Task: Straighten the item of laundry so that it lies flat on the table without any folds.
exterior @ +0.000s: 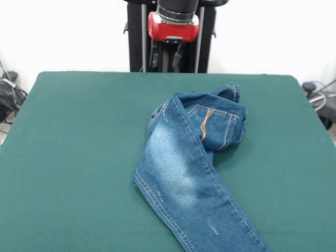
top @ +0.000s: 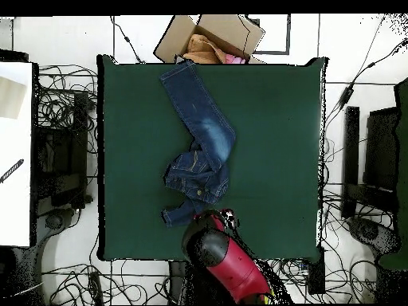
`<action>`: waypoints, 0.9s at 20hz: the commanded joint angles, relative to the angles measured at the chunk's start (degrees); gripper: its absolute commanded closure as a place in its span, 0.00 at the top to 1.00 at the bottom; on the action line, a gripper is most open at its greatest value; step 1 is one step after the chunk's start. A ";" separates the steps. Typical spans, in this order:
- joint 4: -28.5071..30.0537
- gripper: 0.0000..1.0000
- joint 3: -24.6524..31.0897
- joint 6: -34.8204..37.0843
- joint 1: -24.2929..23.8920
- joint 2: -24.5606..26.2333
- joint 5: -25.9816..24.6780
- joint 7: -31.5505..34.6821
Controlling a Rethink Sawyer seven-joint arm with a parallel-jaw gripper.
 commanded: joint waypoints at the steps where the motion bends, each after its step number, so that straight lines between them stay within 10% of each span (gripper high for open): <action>1: -1.82 1.00 2.79 1.98 1.45 4.54 1.93 20.03; 18: -13.04 1.00 5.66 -1.90 1.63 15.45 2.56 20.12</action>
